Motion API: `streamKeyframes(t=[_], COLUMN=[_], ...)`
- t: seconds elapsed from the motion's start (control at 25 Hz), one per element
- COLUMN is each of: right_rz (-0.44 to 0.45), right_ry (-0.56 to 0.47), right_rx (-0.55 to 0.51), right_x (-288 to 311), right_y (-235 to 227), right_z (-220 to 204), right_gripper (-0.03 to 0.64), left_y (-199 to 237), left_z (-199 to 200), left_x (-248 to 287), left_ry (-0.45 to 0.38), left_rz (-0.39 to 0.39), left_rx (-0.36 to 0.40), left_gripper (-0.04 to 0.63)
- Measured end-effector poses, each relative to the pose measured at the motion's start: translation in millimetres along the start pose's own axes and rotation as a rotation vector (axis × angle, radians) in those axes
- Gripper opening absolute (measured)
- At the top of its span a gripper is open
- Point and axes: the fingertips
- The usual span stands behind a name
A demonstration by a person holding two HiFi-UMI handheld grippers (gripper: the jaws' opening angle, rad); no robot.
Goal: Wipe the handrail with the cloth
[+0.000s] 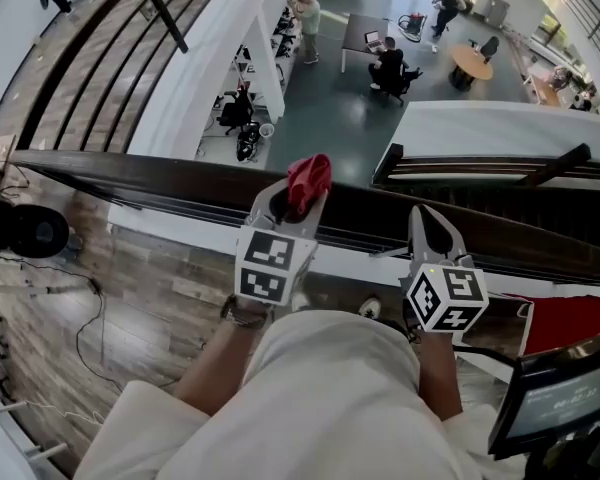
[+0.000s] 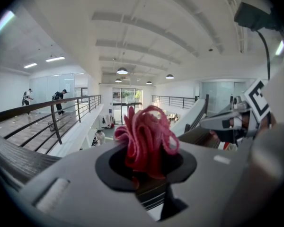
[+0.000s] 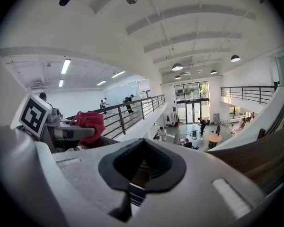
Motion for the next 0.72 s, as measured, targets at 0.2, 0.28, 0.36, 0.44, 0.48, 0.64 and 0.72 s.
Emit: streamKeyframes(t=[0.2, 0.28, 0.36, 0.44, 0.48, 0.64, 0.72], right_rz=[0.026, 0.039, 0.055, 0.070, 0.077, 0.093, 0.098], right_ry=[-0.002, -0.004, -0.008, -0.009, -0.009, -0.009, -0.009], right_rx=[0.004, 0.012, 0.016, 0.018, 0.020, 0.007, 0.001], right_x=[1.2, 2.2, 2.9, 3.3, 3.1, 1.0, 0.2], right_y=[-0.1, 0.8, 2.0, 2.6, 2.7, 6.1, 7.3], right_z=[0.0, -0.1, 0.0, 0.5, 0.8, 0.4, -0.5], right_gripper=[0.003, 0.003, 0.003, 0.003, 0.003, 0.003, 0.002], left_y=[-3.7, -6.6, -9.8, -12.6, -13.7, -24.7, -32.0], left_z=[0.9, 0.6, 1.1, 1.5, 1.1, 3.3, 3.9], left_x=[4.1, 5.5, 6.7, 8.5, 9.5, 11.2, 13.3], left_ry=[0.022, 0.028, 0.033, 0.039, 0.041, 0.056, 0.065], left_rz=[0.000, -0.004, -0.006, -0.006, -0.005, -0.024, -0.040], left_rx=[-0.021, -0.023, -0.024, -0.024, -0.020, -0.009, -0.006], left_gripper=[0.126, 0.126, 0.126, 0.126, 0.126, 0.126, 0.126])
Point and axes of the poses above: the fingertips, and each gripper's own axes: x forward along the fingers, y to its left, z out of its top, and after that the axes turned 5 degrees about -y, right-handed
